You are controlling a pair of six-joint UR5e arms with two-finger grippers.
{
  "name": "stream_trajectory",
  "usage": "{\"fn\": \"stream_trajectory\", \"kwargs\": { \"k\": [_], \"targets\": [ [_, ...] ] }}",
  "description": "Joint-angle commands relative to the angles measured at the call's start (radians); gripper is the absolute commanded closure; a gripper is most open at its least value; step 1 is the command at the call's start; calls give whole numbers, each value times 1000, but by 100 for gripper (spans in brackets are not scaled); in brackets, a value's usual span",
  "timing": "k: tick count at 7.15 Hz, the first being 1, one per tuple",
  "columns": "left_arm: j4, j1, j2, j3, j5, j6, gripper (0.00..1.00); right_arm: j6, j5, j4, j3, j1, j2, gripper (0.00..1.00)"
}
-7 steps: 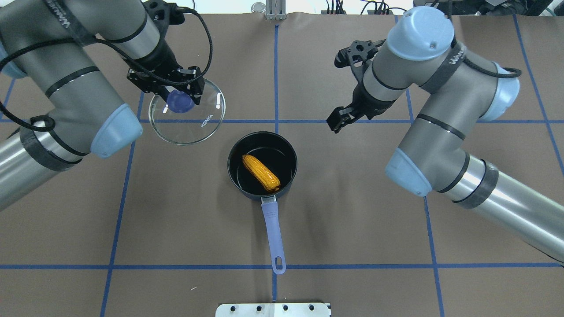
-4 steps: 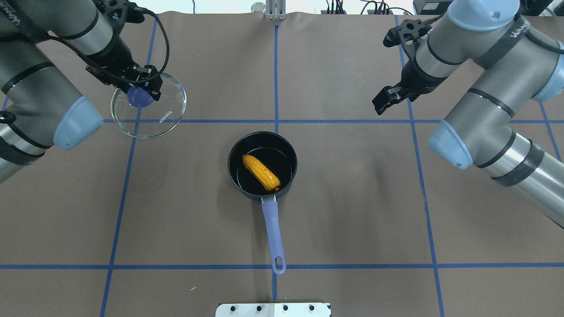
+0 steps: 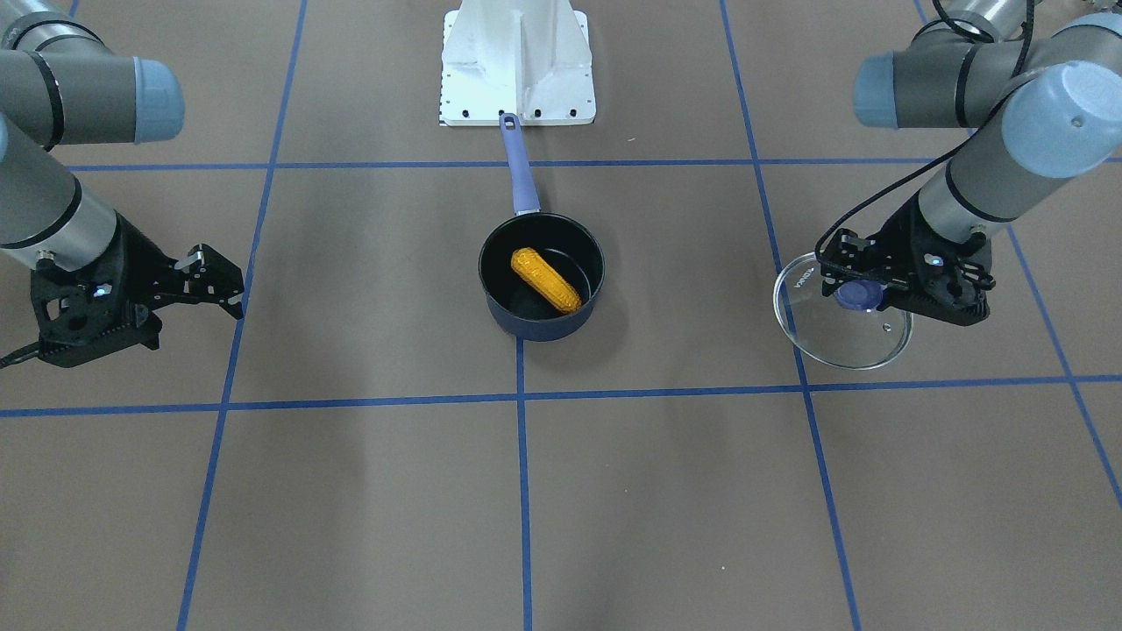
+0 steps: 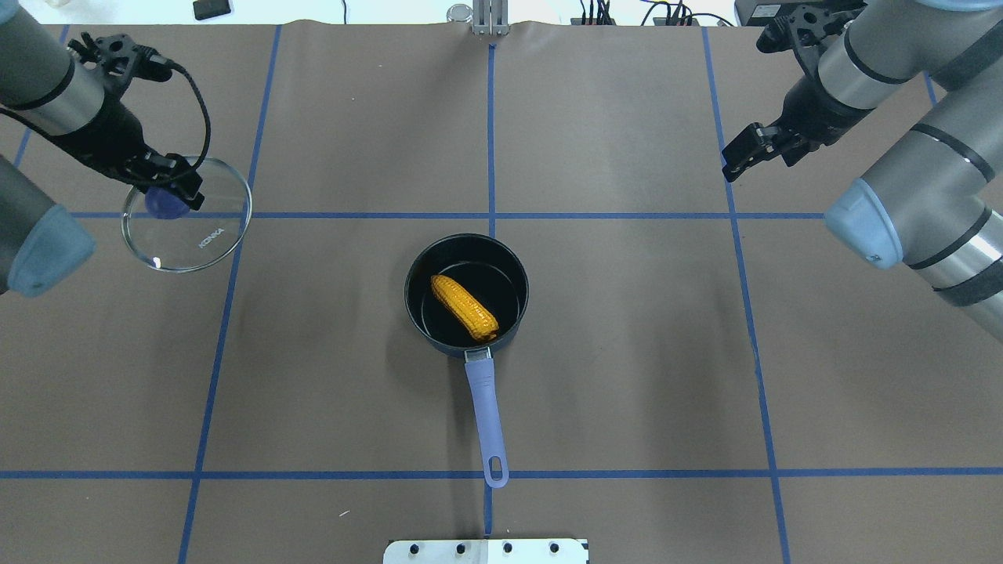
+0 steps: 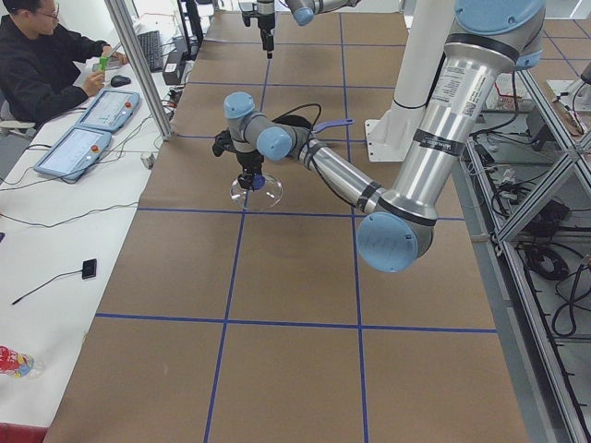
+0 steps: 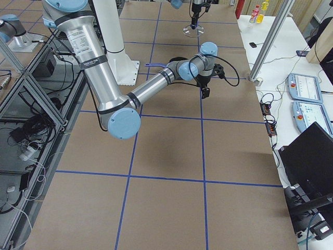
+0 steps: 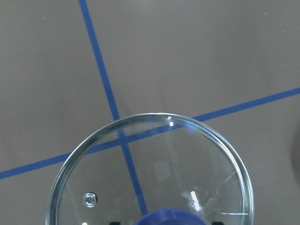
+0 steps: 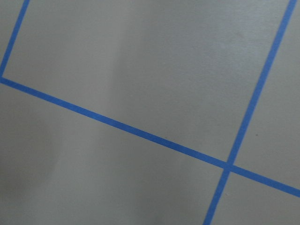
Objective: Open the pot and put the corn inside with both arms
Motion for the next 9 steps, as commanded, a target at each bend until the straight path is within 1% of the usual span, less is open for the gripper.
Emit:
{"fn": "stream_trajectory", "kwargs": {
  "k": [1, 4, 5, 6, 8, 9],
  "targets": [
    [-127, -1, 125, -3, -1, 9, 35, -7, -24, 0, -6, 12, -3, 0],
    [-129, 1, 153, 24, -1, 51, 35, -7, -25, 0, -5, 10, -3, 0],
    [-131, 1, 159, 35, -14, 52, 34, -7, -33, 0, -6, 10, -3, 0],
    [-131, 1, 159, 43, -36, 53, 34, -7, -47, 0, -6, 10, -3, 0],
    [-132, 4, 152, 84, -37, 67, 32, -5, -59, 0, -13, 10, -4, 0],
    [-131, 4, 150, 89, -37, 65, 32, -5, -64, 0, -25, 9, -4, 0]
  ]
}}
